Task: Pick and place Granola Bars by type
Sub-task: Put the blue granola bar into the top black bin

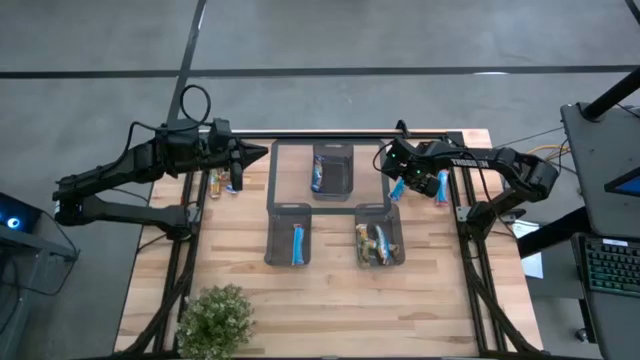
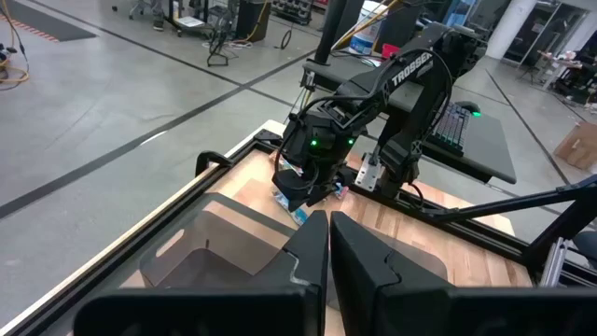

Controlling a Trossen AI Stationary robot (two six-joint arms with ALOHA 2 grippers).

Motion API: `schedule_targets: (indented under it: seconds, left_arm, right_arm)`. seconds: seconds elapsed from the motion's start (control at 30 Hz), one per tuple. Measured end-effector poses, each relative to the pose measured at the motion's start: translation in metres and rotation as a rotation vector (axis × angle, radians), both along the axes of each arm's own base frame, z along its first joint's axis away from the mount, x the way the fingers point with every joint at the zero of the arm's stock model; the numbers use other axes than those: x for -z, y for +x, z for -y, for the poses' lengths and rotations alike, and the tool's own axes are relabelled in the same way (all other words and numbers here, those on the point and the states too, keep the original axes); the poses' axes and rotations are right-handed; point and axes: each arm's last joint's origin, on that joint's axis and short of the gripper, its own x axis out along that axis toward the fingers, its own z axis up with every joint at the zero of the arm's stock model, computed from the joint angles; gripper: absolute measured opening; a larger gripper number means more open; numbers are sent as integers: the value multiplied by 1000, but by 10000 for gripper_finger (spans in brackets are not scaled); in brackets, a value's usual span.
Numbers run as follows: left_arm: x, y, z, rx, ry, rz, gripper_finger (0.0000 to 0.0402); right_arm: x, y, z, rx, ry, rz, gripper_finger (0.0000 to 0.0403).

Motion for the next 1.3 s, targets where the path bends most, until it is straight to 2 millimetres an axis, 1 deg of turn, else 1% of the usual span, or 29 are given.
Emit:
schedule_targets:
  seconds: [0.2,0.33,0.6,0.83,1.03,1.3]
  left_arm:
    - [0,0,0,1,-1,-1,0]
    - [0,0,0,1,-1,-1,0]
    - [0,0,0,1,-2,-3,0]
    - [1,0,0,-16,-1,-5,0]
    - [1,0,-1,-21,0,-5,0]
    - [0,0,-1,-27,-4,1,0]
  right_arm:
    - [2,-2,3,25,-19,-2,247]
    - [7,-3,6,36,-8,-21,242]
    - [21,3,10,44,9,-37,240]
    - [22,3,10,56,13,-41,227]
    - [22,2,10,59,18,-46,199]
    - [23,1,9,83,30,-57,139]
